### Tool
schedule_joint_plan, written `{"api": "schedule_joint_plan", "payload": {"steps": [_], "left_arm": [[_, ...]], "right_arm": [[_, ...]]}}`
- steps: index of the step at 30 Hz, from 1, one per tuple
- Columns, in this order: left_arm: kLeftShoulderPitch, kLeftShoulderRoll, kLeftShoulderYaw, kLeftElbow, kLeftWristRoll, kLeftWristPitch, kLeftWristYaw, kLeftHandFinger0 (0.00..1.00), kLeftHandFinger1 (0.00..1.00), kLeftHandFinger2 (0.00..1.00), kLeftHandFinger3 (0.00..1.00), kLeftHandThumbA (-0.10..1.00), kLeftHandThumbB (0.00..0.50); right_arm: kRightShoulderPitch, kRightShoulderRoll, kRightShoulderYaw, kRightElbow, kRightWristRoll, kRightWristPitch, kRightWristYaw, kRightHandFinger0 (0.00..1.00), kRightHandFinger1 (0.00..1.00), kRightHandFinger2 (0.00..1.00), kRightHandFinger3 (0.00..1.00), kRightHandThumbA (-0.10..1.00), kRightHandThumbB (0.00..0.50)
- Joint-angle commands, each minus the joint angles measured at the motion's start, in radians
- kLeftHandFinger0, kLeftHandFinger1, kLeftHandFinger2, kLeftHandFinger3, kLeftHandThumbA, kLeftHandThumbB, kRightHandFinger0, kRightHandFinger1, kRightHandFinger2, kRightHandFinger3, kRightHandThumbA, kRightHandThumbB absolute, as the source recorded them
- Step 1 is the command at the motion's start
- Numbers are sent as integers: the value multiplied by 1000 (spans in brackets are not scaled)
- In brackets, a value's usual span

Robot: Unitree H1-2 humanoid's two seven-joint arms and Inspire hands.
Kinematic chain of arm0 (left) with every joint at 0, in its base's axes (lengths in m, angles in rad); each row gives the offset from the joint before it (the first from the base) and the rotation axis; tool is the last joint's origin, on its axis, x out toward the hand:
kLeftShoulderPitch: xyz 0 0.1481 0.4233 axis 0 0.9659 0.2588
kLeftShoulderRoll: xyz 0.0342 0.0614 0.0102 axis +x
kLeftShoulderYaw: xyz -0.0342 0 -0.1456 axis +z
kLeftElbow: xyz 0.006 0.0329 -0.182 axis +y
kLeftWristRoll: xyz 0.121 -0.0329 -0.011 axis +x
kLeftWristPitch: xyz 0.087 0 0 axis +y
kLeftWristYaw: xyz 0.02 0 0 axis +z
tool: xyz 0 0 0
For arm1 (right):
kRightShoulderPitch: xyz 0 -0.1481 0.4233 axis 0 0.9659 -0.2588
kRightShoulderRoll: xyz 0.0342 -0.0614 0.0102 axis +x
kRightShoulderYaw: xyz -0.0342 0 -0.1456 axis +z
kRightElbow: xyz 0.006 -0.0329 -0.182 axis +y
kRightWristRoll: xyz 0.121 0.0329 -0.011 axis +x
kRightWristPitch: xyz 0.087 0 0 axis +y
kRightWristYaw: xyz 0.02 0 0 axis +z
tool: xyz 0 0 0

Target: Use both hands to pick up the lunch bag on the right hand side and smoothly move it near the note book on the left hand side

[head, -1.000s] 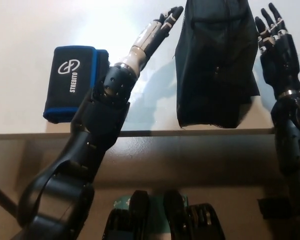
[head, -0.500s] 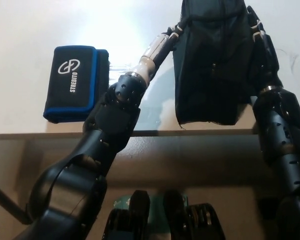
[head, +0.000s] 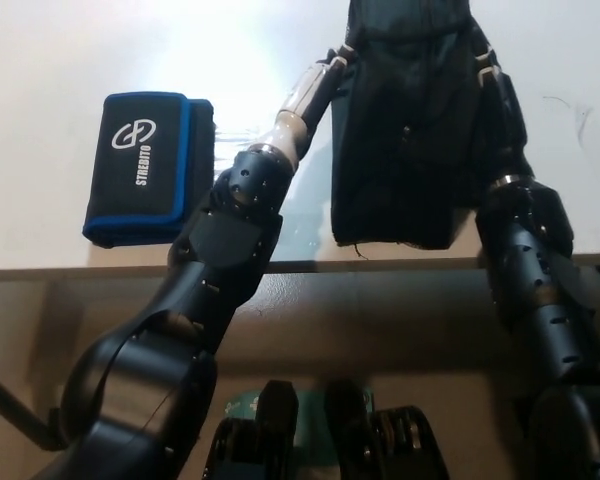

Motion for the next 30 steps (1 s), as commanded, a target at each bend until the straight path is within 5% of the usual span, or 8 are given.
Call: {"api": "schedule_joint_plan", "payload": {"steps": [1,7,9,13,21,24,30], "left_arm": [[-12,14,13,-54,-26,-44,-4,1000,1000,1000,1000,1000,433],[44,43,21,-117,-22,-60,30,1000,1000,1000,1000,1000,404],[68,53,33,-160,-32,-66,28,1000,1000,1000,1000,1000,344],[108,74,42,-227,-30,-63,32,1000,1000,1000,1000,1000,376],[187,118,65,-371,-41,-37,34,1000,1000,1000,1000,1000,332],[213,137,86,-419,-53,-27,39,1000,1000,1000,1000,1000,341],[241,168,120,-498,-76,25,30,1000,1000,1000,1000,1000,369]], "right_arm": [[-89,40,26,18,-11,-32,57,1000,1000,1000,1000,1000,411],[-111,65,38,53,-18,-50,65,1000,1000,1000,1000,1000,406],[-121,77,42,67,-22,-60,65,1000,1000,1000,1000,1000,402],[-146,97,60,107,-46,-79,53,1000,1000,1000,1000,1000,404],[-191,139,81,160,-69,-87,31,1000,1000,1000,1000,1000,409],[-211,154,89,184,-78,-86,19,1000,1000,1000,1000,1000,368],[-237,177,98,223,-82,-71,32,1000,1000,1000,1000,1000,363]]}}
